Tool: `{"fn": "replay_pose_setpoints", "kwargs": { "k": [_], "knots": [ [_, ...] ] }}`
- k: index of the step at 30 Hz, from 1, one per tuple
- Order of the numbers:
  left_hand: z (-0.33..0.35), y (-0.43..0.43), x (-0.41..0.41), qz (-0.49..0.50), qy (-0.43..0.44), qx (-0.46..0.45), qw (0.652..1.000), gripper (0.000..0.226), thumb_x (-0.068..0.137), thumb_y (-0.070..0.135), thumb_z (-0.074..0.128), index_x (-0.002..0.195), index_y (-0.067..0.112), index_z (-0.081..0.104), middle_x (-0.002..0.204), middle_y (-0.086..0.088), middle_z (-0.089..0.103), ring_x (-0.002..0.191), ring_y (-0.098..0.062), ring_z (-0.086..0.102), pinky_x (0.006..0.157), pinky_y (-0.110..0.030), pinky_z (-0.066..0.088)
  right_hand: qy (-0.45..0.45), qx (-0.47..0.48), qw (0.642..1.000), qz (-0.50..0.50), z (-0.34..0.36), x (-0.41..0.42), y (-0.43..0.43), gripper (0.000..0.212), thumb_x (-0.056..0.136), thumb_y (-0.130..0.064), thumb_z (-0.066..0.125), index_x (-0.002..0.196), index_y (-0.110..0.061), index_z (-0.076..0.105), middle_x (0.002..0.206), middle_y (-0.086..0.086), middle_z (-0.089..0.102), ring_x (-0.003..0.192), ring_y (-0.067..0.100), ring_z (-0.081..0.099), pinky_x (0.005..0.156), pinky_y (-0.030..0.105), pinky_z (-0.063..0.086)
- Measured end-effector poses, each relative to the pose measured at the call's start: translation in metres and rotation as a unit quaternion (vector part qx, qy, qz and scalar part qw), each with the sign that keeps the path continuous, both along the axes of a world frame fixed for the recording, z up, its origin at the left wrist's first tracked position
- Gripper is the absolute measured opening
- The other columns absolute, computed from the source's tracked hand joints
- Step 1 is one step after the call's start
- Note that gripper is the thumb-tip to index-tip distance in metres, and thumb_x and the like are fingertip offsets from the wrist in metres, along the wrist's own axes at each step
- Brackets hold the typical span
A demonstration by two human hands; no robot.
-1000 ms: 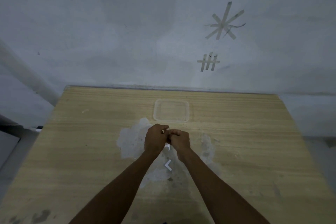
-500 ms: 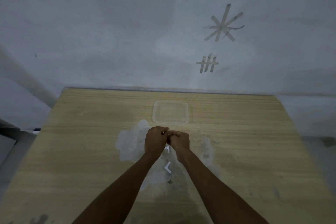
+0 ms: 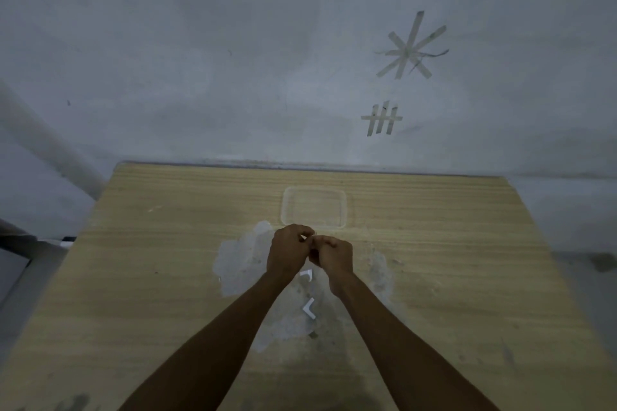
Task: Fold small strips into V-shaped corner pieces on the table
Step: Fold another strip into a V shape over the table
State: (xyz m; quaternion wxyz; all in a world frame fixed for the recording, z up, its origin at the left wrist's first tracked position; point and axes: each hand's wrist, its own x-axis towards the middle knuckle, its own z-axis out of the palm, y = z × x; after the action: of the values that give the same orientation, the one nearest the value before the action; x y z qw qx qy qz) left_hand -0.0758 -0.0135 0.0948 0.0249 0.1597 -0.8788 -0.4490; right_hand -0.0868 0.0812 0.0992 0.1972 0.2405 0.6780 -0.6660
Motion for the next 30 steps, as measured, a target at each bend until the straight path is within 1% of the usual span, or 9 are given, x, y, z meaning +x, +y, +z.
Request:
{"fn": "replay_pose_setpoints", "kwargs": {
  "k": [5,8,12,15,18,21,24,26,30],
  "knots": [
    [-0.001,-0.001,0.002,-0.008,-0.007,-0.013,1.000,0.024,0.088,0.016,0.061,0.108,0.007,0.071,0.108,-0.011,0.072,0.095,-0.021,0.068,0.090,-0.032,0.052,-0.025,-0.024,0.999,-0.023,0.003,0.000,0.000,0.023,0.080,0.005,0.060,0.065,-0.008,0.072,0.067,0.013,0.068,0.065,0.022,0.066,0.052,0.021,0.056],
    [-0.001,0.000,0.004,-0.010,-0.012,-0.026,1.000,0.024,0.088,0.016,0.060,0.107,0.008,0.072,0.106,-0.010,0.073,0.097,-0.020,0.068,0.090,-0.031,0.052,-0.029,-0.033,0.999,-0.027,0.003,0.000,-0.001,0.021,0.078,0.007,0.059,0.068,-0.006,0.072,0.069,0.014,0.069,0.066,0.023,0.066,0.055,0.022,0.057],
    [0.000,0.000,0.004,-0.004,-0.014,-0.014,1.000,0.019,0.085,0.011,0.061,0.099,0.008,0.074,0.097,-0.008,0.074,0.086,-0.019,0.068,0.083,-0.030,0.054,-0.021,-0.017,1.000,-0.014,0.002,-0.001,0.000,0.024,0.079,0.005,0.060,0.066,-0.010,0.072,0.065,0.010,0.068,0.061,0.019,0.065,0.051,0.021,0.054],
    [0.002,-0.001,0.004,-0.015,-0.016,-0.016,1.000,0.014,0.084,0.014,0.061,0.088,0.012,0.075,0.087,-0.003,0.074,0.074,-0.012,0.063,0.073,-0.026,0.051,-0.013,-0.012,1.000,-0.001,0.000,-0.002,0.003,0.027,0.081,0.003,0.061,0.062,-0.014,0.071,0.065,0.008,0.068,0.059,0.017,0.065,0.053,0.021,0.056],
    [0.003,-0.001,0.003,-0.023,-0.012,-0.023,0.999,0.014,0.085,0.018,0.059,0.079,0.017,0.072,0.080,0.000,0.072,0.071,-0.011,0.063,0.070,-0.028,0.051,-0.019,-0.032,0.999,-0.007,-0.001,-0.004,0.005,0.022,0.081,0.005,0.062,0.066,-0.009,0.072,0.071,0.012,0.069,0.065,0.022,0.066,0.057,0.023,0.058],
    [0.003,0.000,0.003,-0.025,-0.004,-0.026,0.999,0.014,0.085,0.019,0.060,0.080,0.017,0.072,0.080,0.001,0.071,0.067,-0.009,0.061,0.069,-0.027,0.051,-0.030,-0.062,0.997,-0.018,-0.001,-0.006,0.007,0.009,0.078,0.007,0.064,0.080,0.003,0.073,0.086,0.022,0.071,0.077,0.028,0.068,0.068,0.028,0.060],
    [0.001,0.001,0.003,-0.017,-0.005,-0.006,1.000,0.009,0.083,0.017,0.062,0.081,0.016,0.070,0.080,0.003,0.070,0.066,-0.007,0.060,0.068,-0.025,0.050,-0.038,-0.084,0.996,-0.015,-0.001,-0.006,0.010,0.016,0.076,0.010,0.065,0.090,0.010,0.072,0.093,0.027,0.070,0.078,0.028,0.069,0.070,0.027,0.061],
    [-0.001,0.000,0.004,-0.017,-0.011,0.004,1.000,0.005,0.081,0.017,0.063,0.079,0.019,0.068,0.076,0.008,0.067,0.066,-0.005,0.058,0.064,-0.023,0.047,-0.042,-0.089,0.995,-0.012,0.001,-0.005,0.010,0.017,0.074,0.010,0.065,0.089,0.011,0.072,0.095,0.030,0.070,0.078,0.029,0.068,0.071,0.028,0.061],
    [-0.004,-0.004,0.004,-0.028,-0.021,-0.011,0.999,0.009,0.080,0.020,0.063,0.075,0.028,0.061,0.072,0.014,0.062,0.065,0.000,0.056,0.060,-0.020,0.043,-0.048,-0.088,0.995,-0.019,0.002,-0.004,0.010,0.010,0.074,0.010,0.067,0.083,0.011,0.071,0.097,0.034,0.068,0.077,0.029,0.067,0.071,0.031,0.060]
  ]
}}
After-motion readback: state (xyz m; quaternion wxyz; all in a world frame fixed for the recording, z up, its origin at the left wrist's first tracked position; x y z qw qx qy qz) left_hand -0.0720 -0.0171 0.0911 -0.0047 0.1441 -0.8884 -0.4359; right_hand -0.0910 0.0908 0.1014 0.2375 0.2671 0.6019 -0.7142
